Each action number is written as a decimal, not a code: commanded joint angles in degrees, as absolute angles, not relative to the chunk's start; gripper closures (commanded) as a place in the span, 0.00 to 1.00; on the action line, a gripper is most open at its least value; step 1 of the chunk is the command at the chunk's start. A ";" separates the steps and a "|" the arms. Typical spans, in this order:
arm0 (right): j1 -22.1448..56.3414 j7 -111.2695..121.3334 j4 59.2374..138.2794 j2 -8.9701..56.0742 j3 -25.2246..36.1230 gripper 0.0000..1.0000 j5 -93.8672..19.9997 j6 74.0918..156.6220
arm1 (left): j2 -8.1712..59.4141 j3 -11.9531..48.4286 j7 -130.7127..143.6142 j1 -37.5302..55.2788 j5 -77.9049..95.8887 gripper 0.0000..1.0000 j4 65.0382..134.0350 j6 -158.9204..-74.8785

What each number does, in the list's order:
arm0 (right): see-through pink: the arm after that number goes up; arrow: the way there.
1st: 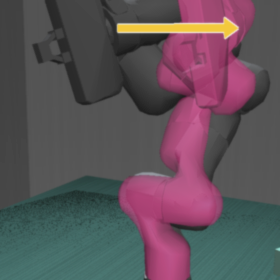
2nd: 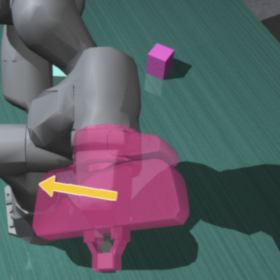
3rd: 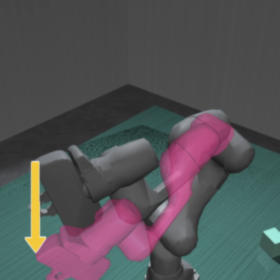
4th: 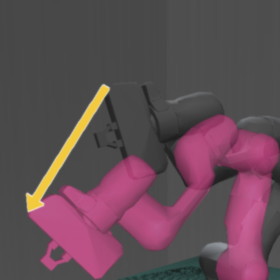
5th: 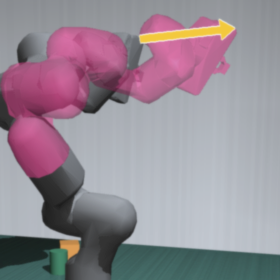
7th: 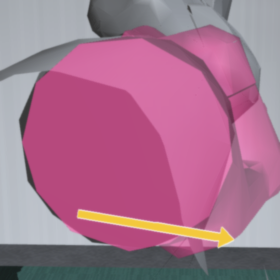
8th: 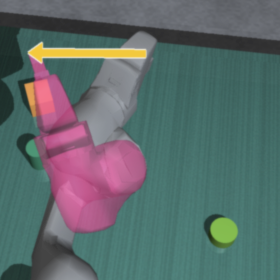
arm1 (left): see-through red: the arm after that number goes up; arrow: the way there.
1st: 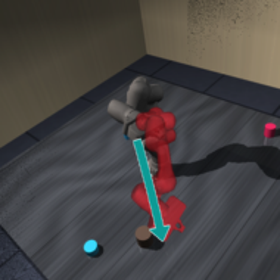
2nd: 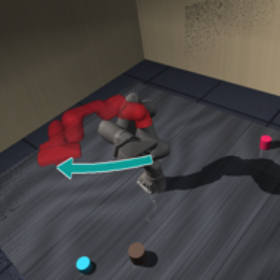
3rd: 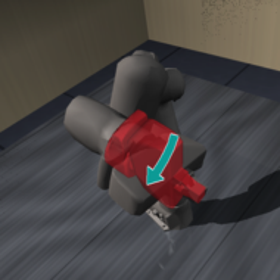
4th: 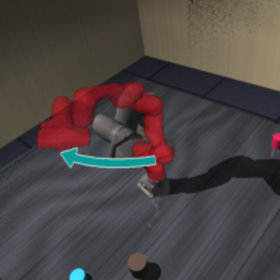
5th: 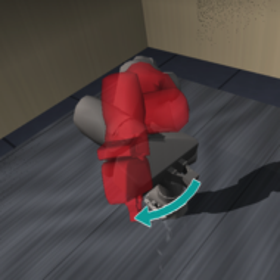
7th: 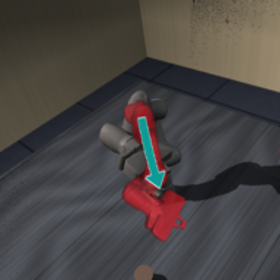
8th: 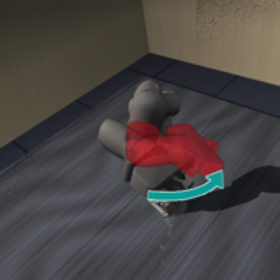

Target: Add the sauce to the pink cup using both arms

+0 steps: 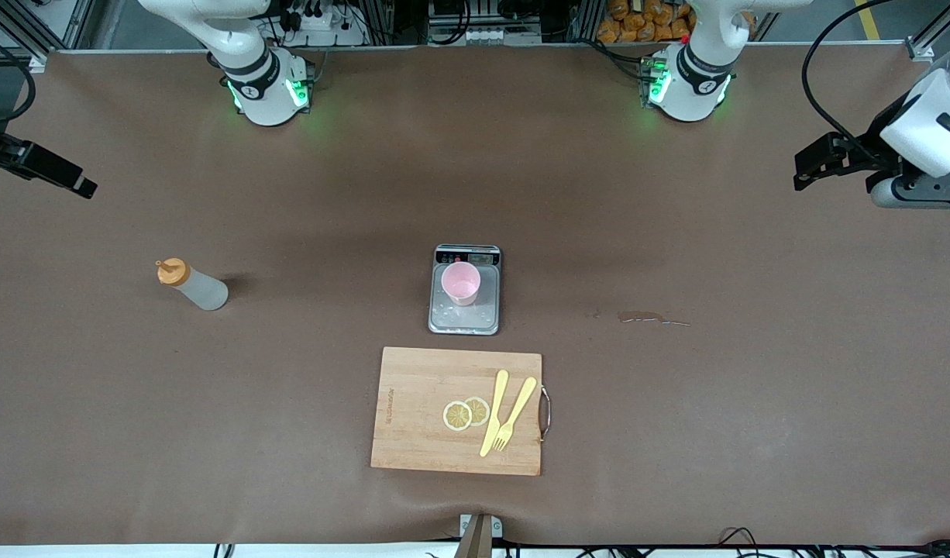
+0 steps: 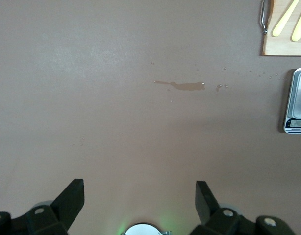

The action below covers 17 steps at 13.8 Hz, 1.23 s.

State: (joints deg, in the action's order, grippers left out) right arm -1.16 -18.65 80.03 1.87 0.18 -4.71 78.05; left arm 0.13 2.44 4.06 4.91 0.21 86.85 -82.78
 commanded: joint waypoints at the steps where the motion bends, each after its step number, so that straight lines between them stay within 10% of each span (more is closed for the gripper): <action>1: -0.88 -17.93 80.86 1.14 0.26 0.00 -3.69 78.66 | -0.18 2.37 3.34 4.92 -0.44 0.00 86.13 -82.53; 17: 0.88 -4.57 81.12 1.14 0.26 0.00 0.26 81.03 | -0.18 2.37 3.60 4.92 -0.35 0.00 86.13 -82.44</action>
